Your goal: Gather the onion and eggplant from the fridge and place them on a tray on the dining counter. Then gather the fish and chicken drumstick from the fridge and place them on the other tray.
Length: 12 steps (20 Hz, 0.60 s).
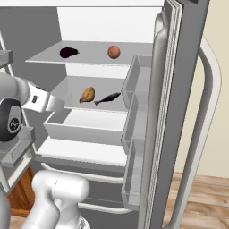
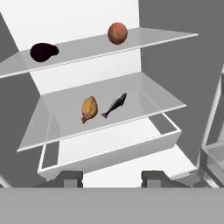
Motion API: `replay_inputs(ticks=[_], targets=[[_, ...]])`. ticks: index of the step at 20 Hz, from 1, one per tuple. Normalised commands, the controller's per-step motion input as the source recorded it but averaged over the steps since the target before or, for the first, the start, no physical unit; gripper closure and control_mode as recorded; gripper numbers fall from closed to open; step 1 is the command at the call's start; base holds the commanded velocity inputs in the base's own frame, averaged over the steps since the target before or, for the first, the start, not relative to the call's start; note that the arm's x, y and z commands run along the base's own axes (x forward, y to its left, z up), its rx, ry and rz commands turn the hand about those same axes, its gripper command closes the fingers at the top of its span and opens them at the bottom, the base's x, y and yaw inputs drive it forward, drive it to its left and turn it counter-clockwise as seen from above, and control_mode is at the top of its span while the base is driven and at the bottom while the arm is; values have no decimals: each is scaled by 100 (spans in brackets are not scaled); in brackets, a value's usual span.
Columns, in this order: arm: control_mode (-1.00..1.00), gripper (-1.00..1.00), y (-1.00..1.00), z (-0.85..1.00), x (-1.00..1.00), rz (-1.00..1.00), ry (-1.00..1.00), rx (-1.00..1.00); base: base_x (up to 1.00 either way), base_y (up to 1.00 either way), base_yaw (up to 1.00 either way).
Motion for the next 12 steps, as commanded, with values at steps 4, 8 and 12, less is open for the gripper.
replay_inputs(ticks=[4,8,12], targets=[[-100,-100,-8,7,-1,0,-1,0,0,0,0],[-100,-100,-24,4,0,0,-2,0,0,0,0],[-100,-100,-33,9,0,0,-1,0,0,0,0]])
